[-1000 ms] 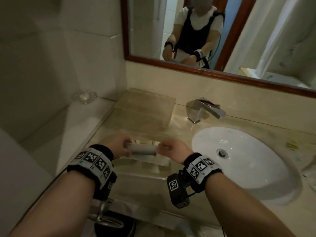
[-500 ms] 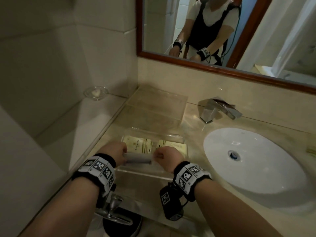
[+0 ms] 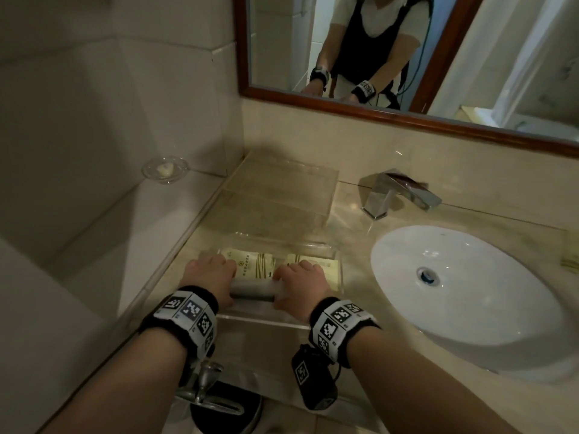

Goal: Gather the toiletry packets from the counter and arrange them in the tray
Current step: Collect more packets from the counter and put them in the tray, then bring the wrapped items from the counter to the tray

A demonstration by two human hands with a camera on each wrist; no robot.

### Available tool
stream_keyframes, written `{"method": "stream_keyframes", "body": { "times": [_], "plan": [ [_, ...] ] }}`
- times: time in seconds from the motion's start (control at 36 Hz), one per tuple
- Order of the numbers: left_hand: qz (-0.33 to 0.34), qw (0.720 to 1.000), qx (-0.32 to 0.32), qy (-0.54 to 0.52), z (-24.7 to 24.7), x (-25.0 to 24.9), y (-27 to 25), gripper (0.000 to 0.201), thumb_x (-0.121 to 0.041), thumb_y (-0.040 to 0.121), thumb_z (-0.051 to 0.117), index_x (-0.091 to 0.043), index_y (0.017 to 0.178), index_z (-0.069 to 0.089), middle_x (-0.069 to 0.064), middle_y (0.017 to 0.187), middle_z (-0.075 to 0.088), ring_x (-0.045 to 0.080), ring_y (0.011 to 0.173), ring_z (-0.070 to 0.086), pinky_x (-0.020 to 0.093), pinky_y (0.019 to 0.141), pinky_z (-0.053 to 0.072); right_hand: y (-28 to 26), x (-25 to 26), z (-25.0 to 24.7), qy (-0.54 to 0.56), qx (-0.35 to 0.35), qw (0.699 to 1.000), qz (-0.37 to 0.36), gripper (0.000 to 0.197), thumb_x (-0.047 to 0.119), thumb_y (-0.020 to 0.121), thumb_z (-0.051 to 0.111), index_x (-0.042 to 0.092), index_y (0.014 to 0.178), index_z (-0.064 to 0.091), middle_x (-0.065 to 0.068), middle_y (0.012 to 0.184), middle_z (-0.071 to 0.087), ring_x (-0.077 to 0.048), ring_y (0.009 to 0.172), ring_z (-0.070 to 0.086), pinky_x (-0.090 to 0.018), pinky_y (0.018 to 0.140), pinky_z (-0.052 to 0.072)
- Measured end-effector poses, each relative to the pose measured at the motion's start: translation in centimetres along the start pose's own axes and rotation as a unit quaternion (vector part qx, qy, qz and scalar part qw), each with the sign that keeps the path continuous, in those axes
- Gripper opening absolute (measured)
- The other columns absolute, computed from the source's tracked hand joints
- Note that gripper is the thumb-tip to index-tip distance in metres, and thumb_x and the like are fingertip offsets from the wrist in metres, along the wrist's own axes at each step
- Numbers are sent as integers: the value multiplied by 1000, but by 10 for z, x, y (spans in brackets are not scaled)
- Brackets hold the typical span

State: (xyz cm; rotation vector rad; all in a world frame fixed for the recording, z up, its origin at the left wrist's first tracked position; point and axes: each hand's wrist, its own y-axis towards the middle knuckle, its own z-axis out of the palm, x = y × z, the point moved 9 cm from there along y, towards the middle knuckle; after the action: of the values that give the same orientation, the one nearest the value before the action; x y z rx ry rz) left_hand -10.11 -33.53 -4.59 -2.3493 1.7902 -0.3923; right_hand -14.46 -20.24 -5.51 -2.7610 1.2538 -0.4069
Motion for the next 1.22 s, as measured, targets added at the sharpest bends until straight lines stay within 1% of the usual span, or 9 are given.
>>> {"method": "stream_keyframes", "body": {
  "times": [0.19,0.39,0.61,0.75,0.81,0.89,0.97,1.08,1.22],
  "plan": [
    [-10,1000,-17,22,-4,1,2,56,-46,75,64,-24,123,46,1,131,43,21,126,38,37,102,34,3,4,-3,2,-13,1000,6,45,39,84,60,29,125,46,4,132,49,-22,125,38,-38,104,26],
    [-10,1000,-11,0,0,-4,0,56,-41,77,62,-24,127,41,1,134,41,21,127,37,37,103,33,4,3,-3,28,-22,999,11,51,35,82,62,31,129,43,3,134,43,-22,126,36,-39,105,26],
    [-2,999,-18,-28,-6,-18,1,66,-48,73,67,-24,129,39,1,132,42,21,125,41,36,101,37,0,-6,0,63,-41,997,21,63,38,81,63,34,137,35,5,140,37,-20,131,31,-37,106,23],
    [5,998,-37,-59,-24,-33,4,66,-52,74,64,-23,128,41,0,129,45,21,122,45,36,99,39,-3,-22,-5,91,-69,992,48,67,45,79,64,37,138,34,4,143,36,-20,134,29,-38,110,20],
    [19,997,-43,-66,-32,-49,9,64,-51,76,64,-24,129,42,0,131,46,22,122,46,36,99,40,-9,-38,-9,93,-76,991,62,67,42,79,64,37,138,33,3,144,34,-21,135,28,-37,110,20],
    [41,995,-50,-70,-43,-76,15,60,-48,79,62,-25,131,42,0,134,46,22,124,45,36,100,40,-19,-63,-20,101,-110,985,81,66,42,77,65,36,136,35,3,144,34,-22,134,28,-37,108,21],
    [65,995,-46,-61,-50,-106,21,60,-50,82,58,-26,134,39,0,139,43,22,128,42,36,103,37,-32,-90,-29,106,-130,981,94,69,44,76,66,34,137,35,1,142,36,-24,132,31,-36,105,23],
    [107,992,-32,-60,-59,-151,27,61,-51,85,54,-27,138,35,-1,143,40,21,131,40,35,105,36,-52,-128,-41,122,-155,973,121,70,43,78,66,31,140,34,-2,142,35,-24,134,29,-36,105,24],
    [147,986,-26,-79,-71,-208,28,60,-47,85,56,-24,138,38,1,142,43,21,130,41,34,107,35,-83,-177,-52,131,-174,963,159,71,43,79,64,28,141,33,-3,142,35,-24,133,30,-38,106,25]
  ]
}}
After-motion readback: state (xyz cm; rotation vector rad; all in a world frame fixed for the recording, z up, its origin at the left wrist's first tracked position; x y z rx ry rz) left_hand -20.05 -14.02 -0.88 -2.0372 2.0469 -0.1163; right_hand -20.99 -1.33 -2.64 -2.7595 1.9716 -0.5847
